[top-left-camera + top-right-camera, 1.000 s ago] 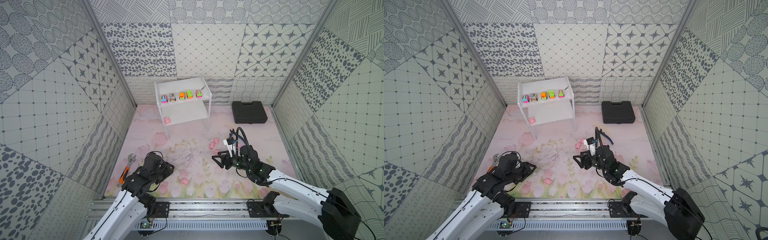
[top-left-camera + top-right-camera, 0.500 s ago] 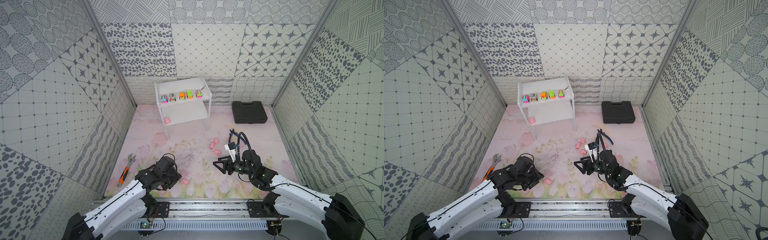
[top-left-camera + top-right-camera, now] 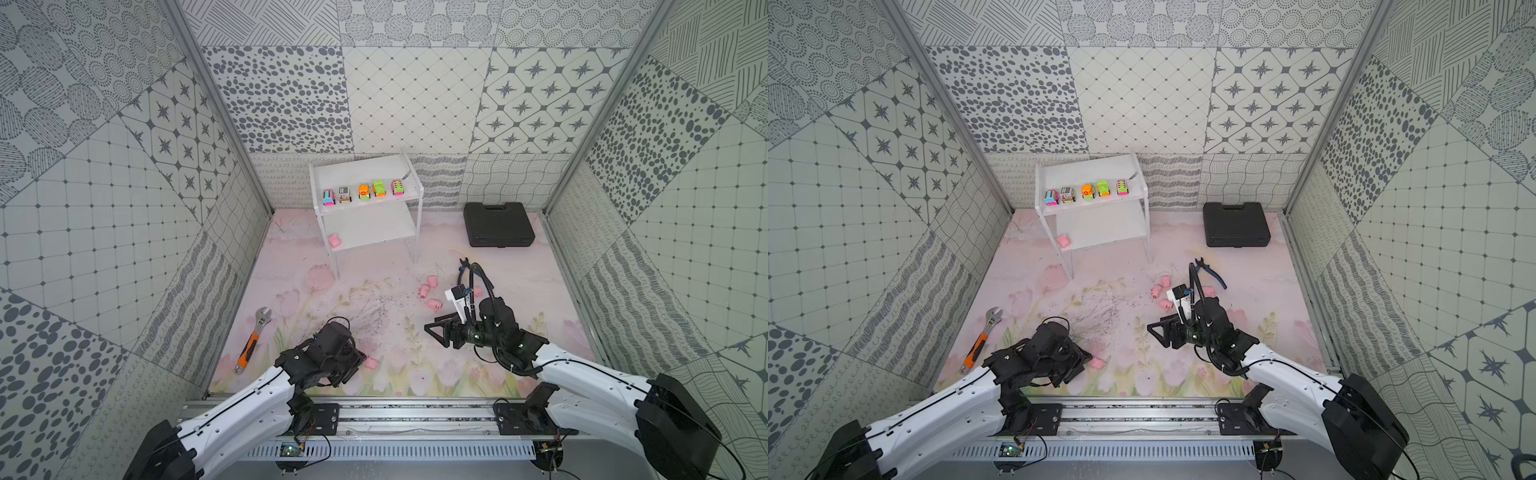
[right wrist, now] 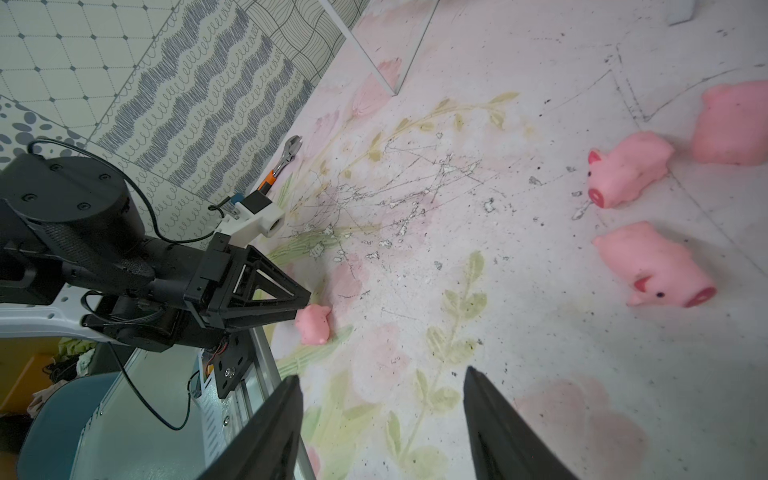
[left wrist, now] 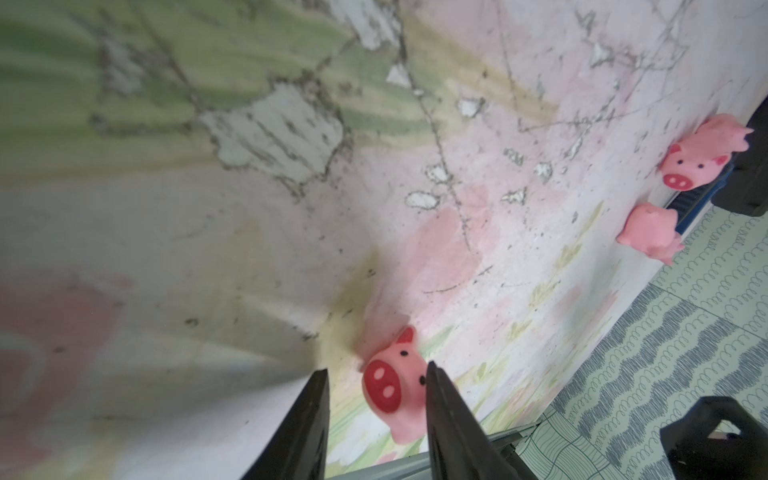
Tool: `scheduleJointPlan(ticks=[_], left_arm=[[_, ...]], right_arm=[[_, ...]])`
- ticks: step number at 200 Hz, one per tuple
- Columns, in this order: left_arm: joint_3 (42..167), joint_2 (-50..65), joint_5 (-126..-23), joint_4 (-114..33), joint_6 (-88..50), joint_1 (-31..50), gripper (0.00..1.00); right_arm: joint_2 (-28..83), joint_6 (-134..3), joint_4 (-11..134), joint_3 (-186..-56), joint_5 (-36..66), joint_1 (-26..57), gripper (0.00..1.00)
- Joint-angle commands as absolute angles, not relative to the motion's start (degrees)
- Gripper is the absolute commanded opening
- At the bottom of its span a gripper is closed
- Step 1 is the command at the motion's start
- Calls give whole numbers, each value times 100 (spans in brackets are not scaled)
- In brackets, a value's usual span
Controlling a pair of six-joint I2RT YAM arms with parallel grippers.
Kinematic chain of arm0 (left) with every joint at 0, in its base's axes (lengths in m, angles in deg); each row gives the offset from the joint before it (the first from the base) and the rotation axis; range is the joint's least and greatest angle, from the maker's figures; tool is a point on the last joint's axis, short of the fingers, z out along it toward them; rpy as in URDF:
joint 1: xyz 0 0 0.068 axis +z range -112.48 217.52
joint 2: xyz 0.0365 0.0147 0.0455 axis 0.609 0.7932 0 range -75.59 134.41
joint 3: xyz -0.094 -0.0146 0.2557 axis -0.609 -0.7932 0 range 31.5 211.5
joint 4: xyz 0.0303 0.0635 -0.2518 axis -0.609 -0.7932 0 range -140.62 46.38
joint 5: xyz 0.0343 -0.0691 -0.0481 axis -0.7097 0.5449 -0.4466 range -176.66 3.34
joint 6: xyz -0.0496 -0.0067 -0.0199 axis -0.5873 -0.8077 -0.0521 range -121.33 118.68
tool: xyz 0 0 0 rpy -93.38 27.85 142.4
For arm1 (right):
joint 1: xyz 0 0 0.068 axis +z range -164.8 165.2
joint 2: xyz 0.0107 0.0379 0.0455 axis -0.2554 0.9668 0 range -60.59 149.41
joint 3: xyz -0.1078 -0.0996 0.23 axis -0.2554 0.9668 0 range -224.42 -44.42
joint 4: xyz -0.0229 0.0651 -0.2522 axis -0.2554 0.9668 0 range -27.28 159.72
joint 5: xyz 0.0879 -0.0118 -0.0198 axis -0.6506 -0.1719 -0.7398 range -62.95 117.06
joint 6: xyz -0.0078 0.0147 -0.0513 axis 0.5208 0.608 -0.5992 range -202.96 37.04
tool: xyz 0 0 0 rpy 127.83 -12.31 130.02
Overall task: Organize plastic toys on shelves
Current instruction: Pick up the plastic toy at the center of the board.
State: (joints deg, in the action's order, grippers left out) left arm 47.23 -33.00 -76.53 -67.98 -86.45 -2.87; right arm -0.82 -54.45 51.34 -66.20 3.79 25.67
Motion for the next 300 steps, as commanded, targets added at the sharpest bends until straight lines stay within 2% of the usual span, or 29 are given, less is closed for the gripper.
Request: scheduleJointPlan(ticks=[1,79,106,113,148,173,215,262,300], left_arm=[[4614,-3392,-7620,-6241,-8950,-396,42],[4394,-2968,-7626,-5595,-9173,-511,36],[4363,-2766,-7628,-5399,-9172,-511,26],[4370,-2752,-7629,-5393,-9168,-511,20],[4380,-3121,-7795,-5479,-9113,-511,7],[4397,-3623,-7901,-4882,-8764,-512,6],[4605,-4050,-7888,-3021,-8258,-511,8],[5776,-3072,-7374,-2169,-8031,-511,10],[6592,-2056,-6926,-1497,-8144,-529,10]], right_arm=[[30,-5488,4873,-6733,223,2546,66],[94,-5571,4932,-6790,124,2546,66],[55,-5579,4990,-6806,113,2545,66],[39,-5581,5006,-6806,113,2540,66],[-117,-5533,5065,-6779,69,2492,66],[-401,-5301,4807,-6715,-207,2306,66],[-1351,-4258,3193,-6374,-870,1785,69],[-952,-3058,1872,-6664,-1378,1744,70],[-658,-3239,2342,-6989,-1544,1810,68]])
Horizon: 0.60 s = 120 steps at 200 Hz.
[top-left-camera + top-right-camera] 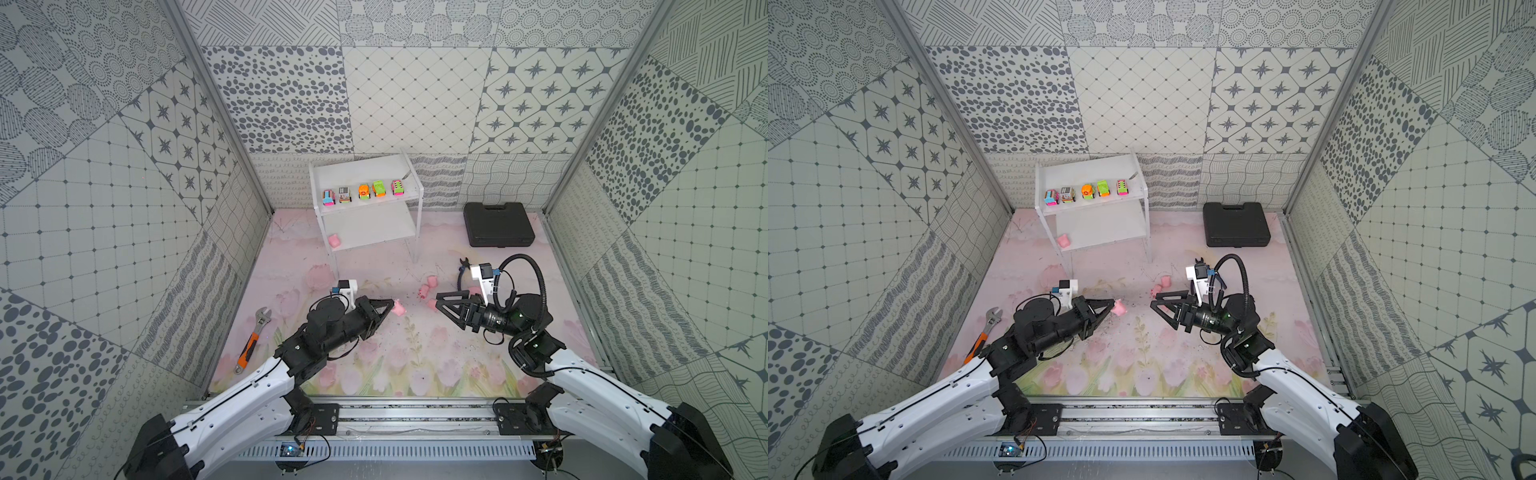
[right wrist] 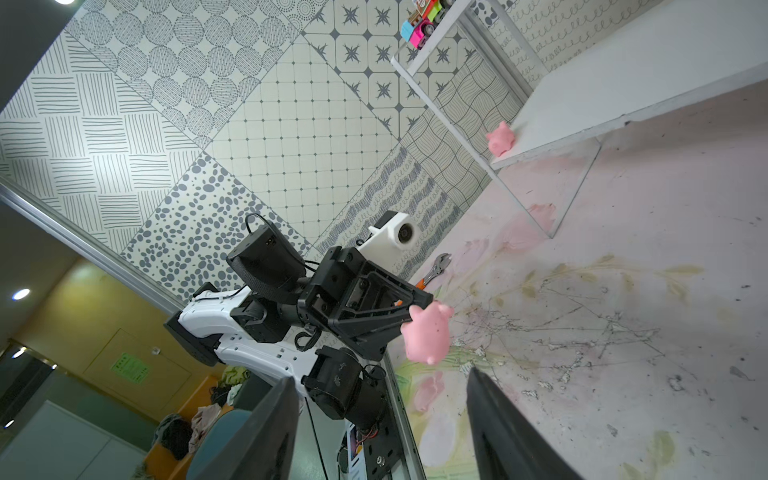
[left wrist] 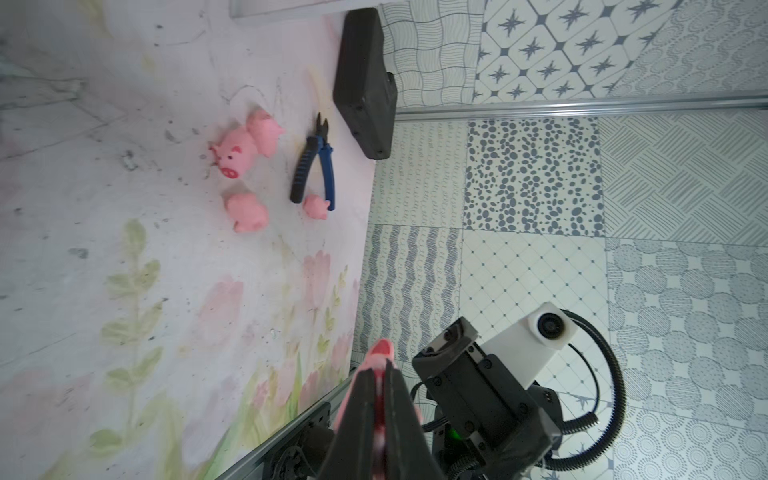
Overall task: Organize plastic toys on shelves
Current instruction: Pick up the plastic toy at the center of the board.
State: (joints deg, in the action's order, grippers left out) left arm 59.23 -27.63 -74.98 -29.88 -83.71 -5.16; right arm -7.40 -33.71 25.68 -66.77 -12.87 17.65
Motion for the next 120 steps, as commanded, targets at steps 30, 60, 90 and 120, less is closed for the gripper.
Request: scheduleJointPlan(ticks=[30,60,90,120], left_arm=[[6988,-1554,-6772,-1214,-8167,-601,10],[7120,-1281,-6689,-1071,-8182,-651,10],[7114,-1205,-6717,-978,-8195,-695,10],[7096,-1207,-6734,-987,-8191,-713,10]], right_arm=[[-595,-3653,2948,-7252,-1407,2002,68],[-463,-3786,3156,-7459,-1189,2018,66],[-413,-3881,3291,-7510,-912,2018,62],[-324,-3868,3317,-7670,-723,1999,56]])
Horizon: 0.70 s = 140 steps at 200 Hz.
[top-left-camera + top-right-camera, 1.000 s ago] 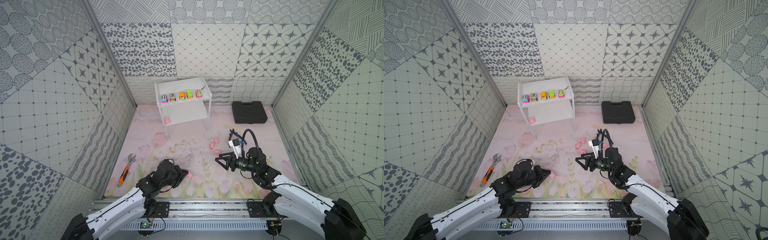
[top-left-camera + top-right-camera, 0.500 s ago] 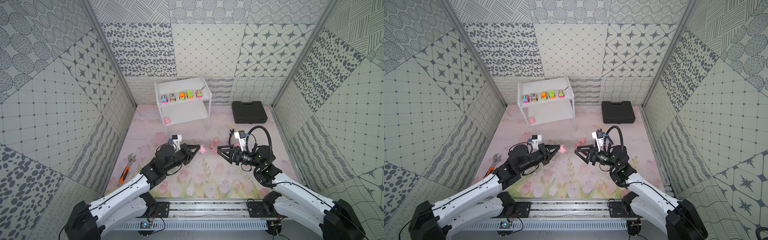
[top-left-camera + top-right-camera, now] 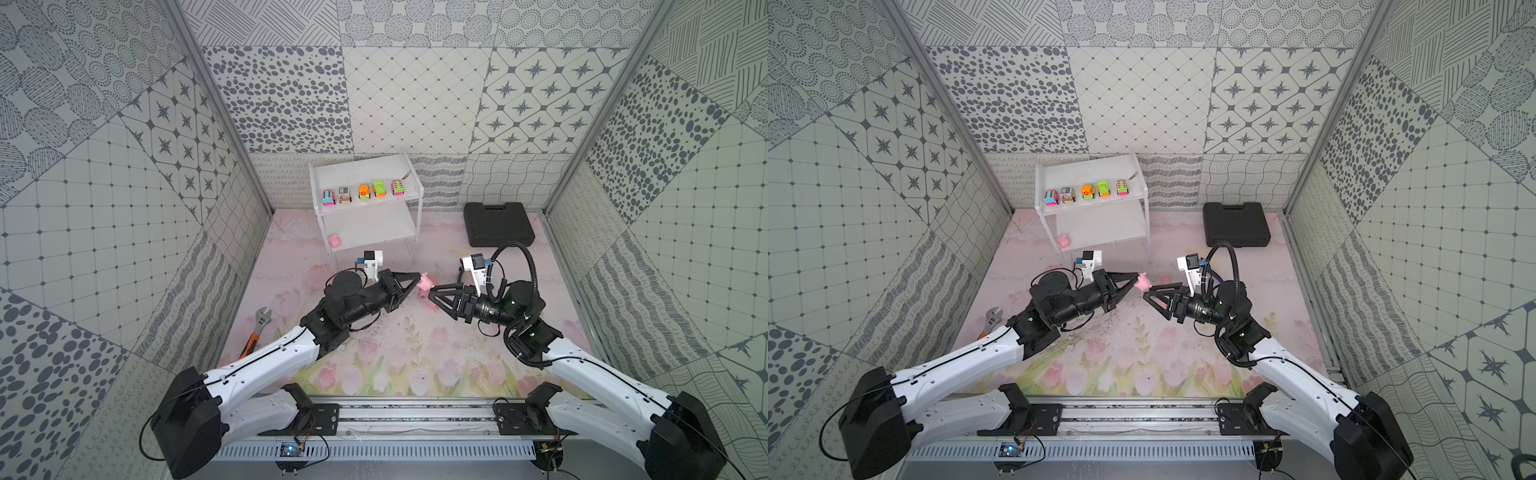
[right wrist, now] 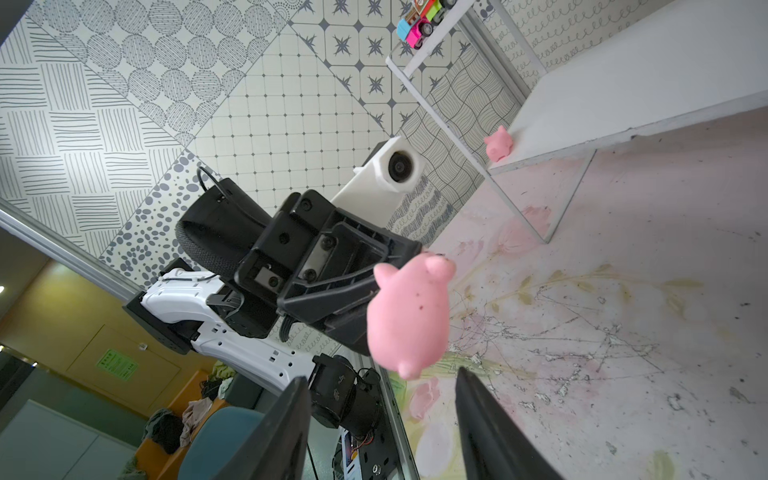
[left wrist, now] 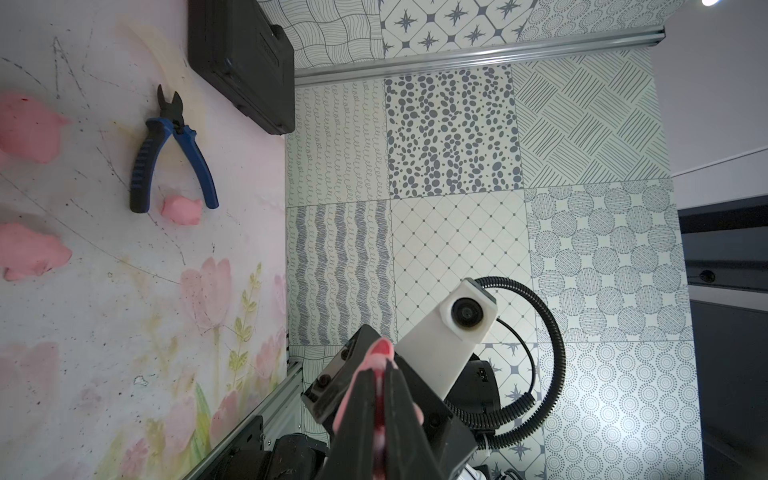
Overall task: Organize plastic toys on shelves
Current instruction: Pick up the plastic toy at the center of the board.
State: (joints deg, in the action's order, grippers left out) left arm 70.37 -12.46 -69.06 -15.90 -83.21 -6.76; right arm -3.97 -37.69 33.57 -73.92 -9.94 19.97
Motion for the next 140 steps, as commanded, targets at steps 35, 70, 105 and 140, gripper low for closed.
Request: scheduleJointPlan(ticks=[35,70,105,140], left_arm=[[7088,-1181,-6719,-996,-8185,-716,10],[7096,-1146,-6708,-974,-8188,-722,10],[7070,-1161,-6742,-987,-8180,-722,10],[7026,-1234,-6802,-1037,-8150,-723,10]], right_arm=[[-182,-3808,3016,-7753,-747,2001,55],[-111,-3821,2949,-7821,-781,2000,51],[-101,-3906,3121,-7818,-775,1986,46],[-163,-4024,3339,-7817,-742,1966,40]])
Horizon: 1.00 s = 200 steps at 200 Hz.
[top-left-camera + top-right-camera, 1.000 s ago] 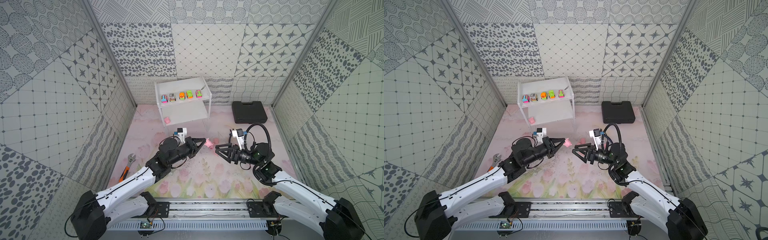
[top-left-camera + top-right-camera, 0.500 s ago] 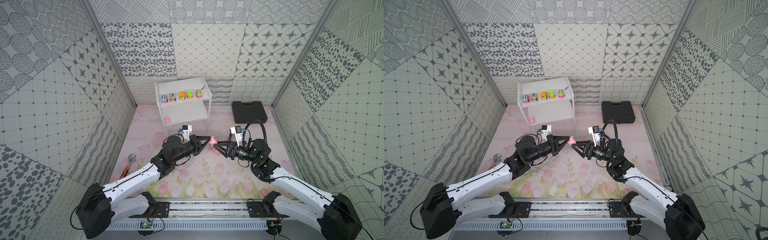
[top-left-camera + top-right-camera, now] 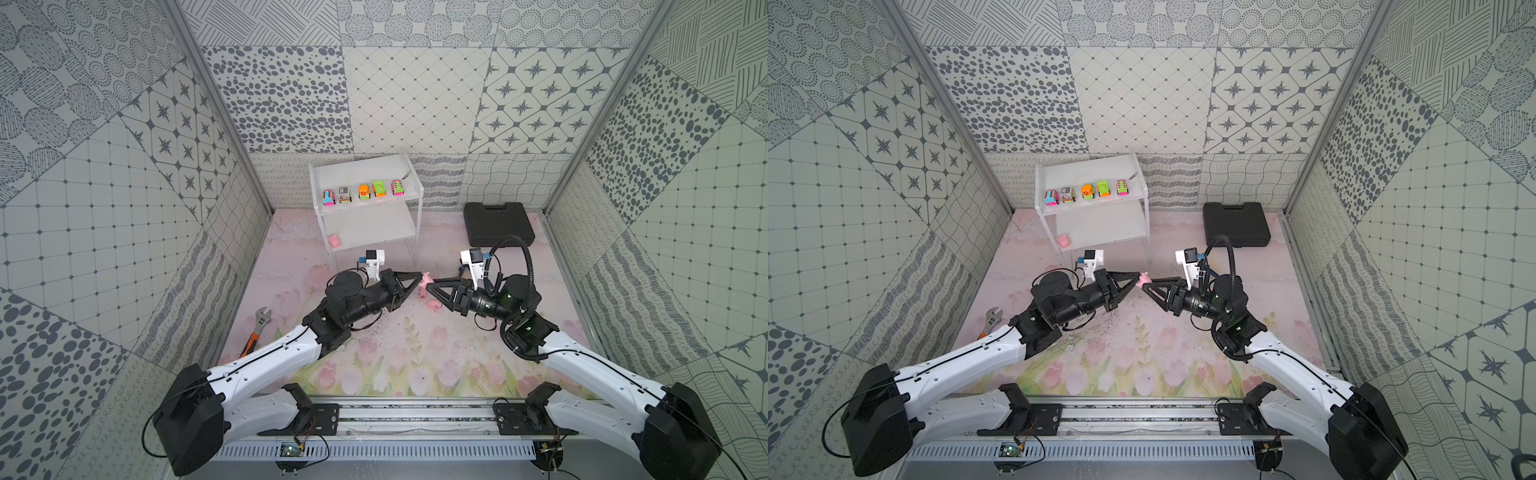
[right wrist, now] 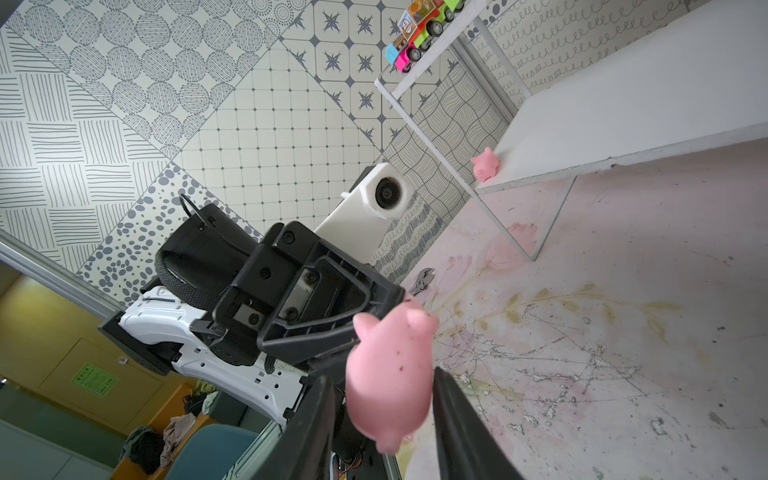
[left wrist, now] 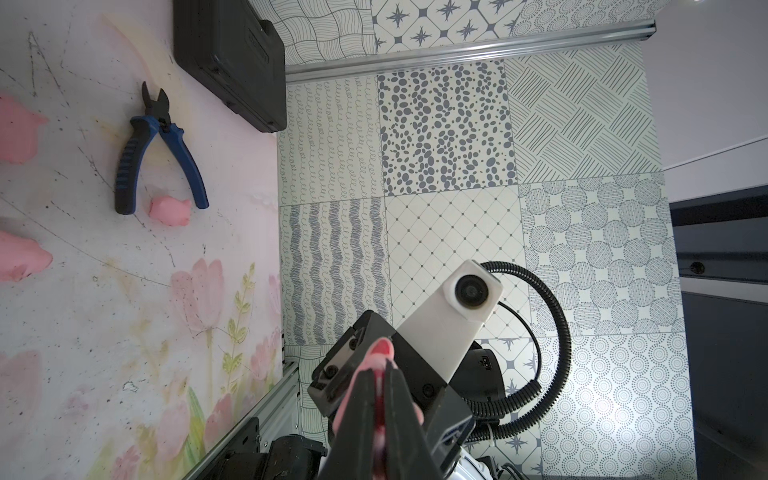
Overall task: Organize plastic toys on shelves
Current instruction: Pick up the plastic toy at the center of the board, then place the plastic toy on the shelf.
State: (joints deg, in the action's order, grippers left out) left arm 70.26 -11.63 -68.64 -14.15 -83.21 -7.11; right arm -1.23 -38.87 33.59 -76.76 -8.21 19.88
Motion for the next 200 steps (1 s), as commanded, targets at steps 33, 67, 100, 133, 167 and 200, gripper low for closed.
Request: scheduleJointPlan(ticks=[33,67,100,133,167,200], left_arm=[[7017,-1295,-6838,-1136,-8088,-718,10],[7008,-1312,-6825,-1189,-8085,-722,11],[7017,-1433,-6825,-1326,-7947,-713,23],[6974,-2609,-7975,-3425,-7365,-625,48],[6573,-4547,-9457,-6824,-7769,110,49],[6466,-5809,-9963,-8715,-7511,809,49]], right_arm=[[-192,-4080,3434,-7825,-738,1954,35],[-178,-4115,3412,-7851,-825,1955,22],[-169,-4177,3449,-7853,-859,1956,18],[-172,-4483,3698,-7865,-747,1963,19],[226,-5378,4205,-8187,-289,2263,20],[1166,-6308,4494,-8894,1010,2989,20]])
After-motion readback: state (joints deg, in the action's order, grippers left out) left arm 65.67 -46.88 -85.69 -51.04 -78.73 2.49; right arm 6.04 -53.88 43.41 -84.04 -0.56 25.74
